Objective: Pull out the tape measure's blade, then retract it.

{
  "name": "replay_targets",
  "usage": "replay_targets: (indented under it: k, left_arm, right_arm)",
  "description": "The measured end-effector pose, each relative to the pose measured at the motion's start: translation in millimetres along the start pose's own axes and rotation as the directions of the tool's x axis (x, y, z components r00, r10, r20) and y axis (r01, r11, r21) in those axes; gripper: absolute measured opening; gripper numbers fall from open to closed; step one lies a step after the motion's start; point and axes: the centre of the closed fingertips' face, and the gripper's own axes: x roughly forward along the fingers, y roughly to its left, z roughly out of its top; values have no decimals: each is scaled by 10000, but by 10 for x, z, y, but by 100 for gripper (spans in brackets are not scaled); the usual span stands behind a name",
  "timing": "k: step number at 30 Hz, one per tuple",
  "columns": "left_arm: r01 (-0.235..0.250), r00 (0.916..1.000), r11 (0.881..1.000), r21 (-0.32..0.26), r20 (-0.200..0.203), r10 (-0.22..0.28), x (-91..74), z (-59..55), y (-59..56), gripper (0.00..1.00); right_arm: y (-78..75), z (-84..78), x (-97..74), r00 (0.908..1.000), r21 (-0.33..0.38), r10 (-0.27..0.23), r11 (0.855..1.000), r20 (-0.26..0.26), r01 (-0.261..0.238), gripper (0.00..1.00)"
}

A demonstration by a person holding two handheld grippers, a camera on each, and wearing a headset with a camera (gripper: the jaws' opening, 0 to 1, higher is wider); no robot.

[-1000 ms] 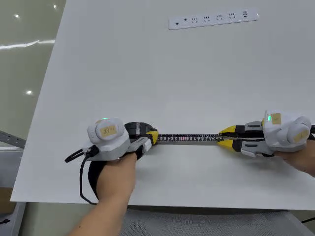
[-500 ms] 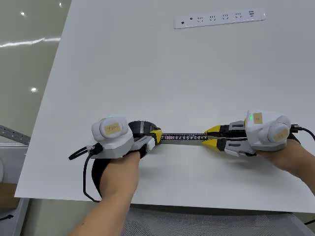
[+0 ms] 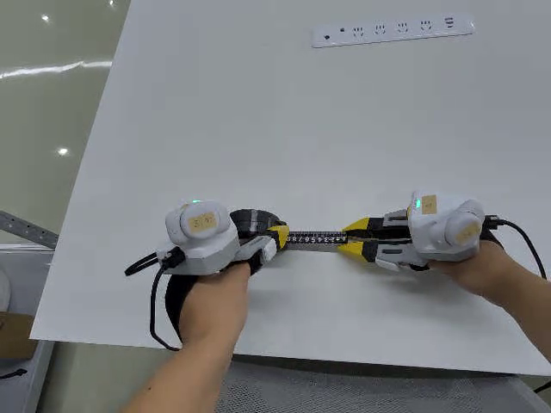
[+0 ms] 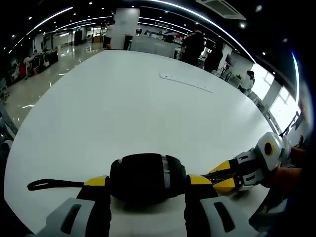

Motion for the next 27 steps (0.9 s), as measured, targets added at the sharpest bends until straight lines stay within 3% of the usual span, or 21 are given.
replay_targets:
  k: [17, 27]
  left_arm:
    - [41, 10000, 9994, -354, 69, -38, 1, 6, 19, 57]
    - [98, 9999, 9988, -479, 74, -95, 13, 10, 23, 57]
  right_arm:
    - [-4, 100, 169, 9992, -217, 389, 9990, 39, -388, 10]
    - [46, 182, 441, 9986, -360, 526, 9980, -49, -527, 10]
